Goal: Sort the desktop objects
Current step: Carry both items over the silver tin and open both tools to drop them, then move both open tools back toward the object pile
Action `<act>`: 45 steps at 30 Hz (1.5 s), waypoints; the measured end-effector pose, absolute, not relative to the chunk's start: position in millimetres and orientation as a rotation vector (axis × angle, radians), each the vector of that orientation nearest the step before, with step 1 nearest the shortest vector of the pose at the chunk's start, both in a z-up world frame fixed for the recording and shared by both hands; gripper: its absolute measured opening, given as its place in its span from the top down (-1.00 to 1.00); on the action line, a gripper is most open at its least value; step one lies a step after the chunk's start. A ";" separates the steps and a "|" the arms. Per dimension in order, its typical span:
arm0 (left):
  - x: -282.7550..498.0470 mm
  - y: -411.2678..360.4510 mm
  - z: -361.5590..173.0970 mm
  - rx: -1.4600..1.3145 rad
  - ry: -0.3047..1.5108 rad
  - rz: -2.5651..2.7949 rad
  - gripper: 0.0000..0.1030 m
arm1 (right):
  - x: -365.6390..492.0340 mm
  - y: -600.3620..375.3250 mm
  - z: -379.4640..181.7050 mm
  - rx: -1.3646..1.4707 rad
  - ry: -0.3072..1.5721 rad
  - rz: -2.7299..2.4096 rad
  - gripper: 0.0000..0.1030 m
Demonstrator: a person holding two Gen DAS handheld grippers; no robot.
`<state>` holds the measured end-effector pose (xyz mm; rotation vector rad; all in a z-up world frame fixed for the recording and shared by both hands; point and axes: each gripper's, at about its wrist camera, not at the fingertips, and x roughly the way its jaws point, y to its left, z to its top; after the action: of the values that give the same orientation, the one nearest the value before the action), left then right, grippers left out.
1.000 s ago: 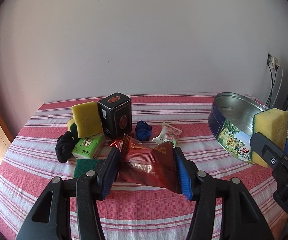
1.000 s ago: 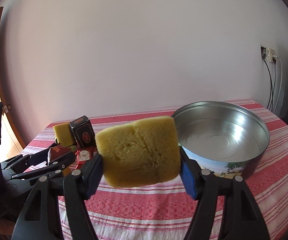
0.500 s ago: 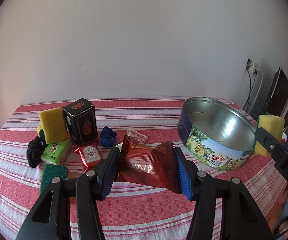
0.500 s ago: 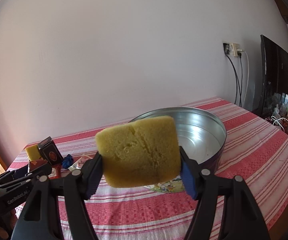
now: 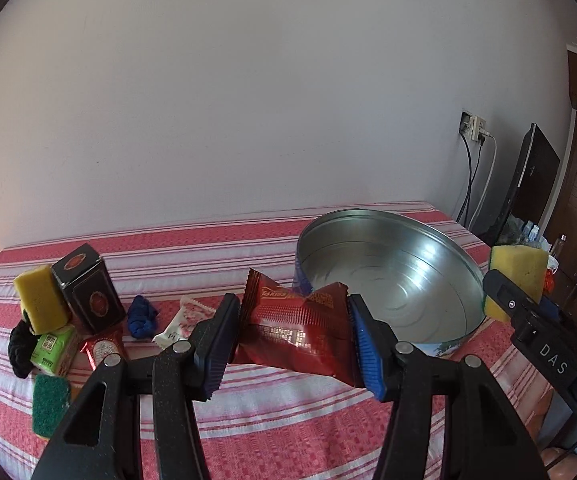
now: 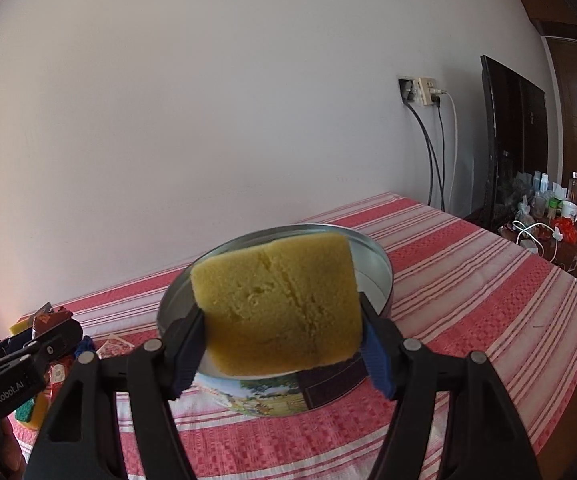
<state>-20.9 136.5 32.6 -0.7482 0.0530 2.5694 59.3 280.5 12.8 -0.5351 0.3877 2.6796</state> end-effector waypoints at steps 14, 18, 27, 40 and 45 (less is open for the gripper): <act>-64.5 243.8 12.9 -0.818 0.201 2.499 -0.11 | -6.2 345.6 -16.0 -0.674 0.391 2.560 -0.37; -78.1 242.3 7.4 -0.879 0.150 2.472 -0.30 | -7.2 352.4 -22.2 -0.655 0.465 2.578 -0.40; -79.9 230.1 6.6 -0.848 0.059 2.506 -0.77 | 16.6 359.9 -11.9 -0.410 0.488 2.581 -0.95; -59.1 196.1 4.6 -0.617 0.176 2.802 -0.77 | 22.1 322.2 2.7 -0.190 0.193 2.622 -0.98; -53.3 175.1 -1.4 -0.591 0.156 2.857 -0.77 | 20.1 319.4 0.3 -0.202 0.189 2.651 -0.98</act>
<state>-53.3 175.1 -1.4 -0.5907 0.1558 2.8565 20.1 319.4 0.3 -0.2024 0.1888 2.6506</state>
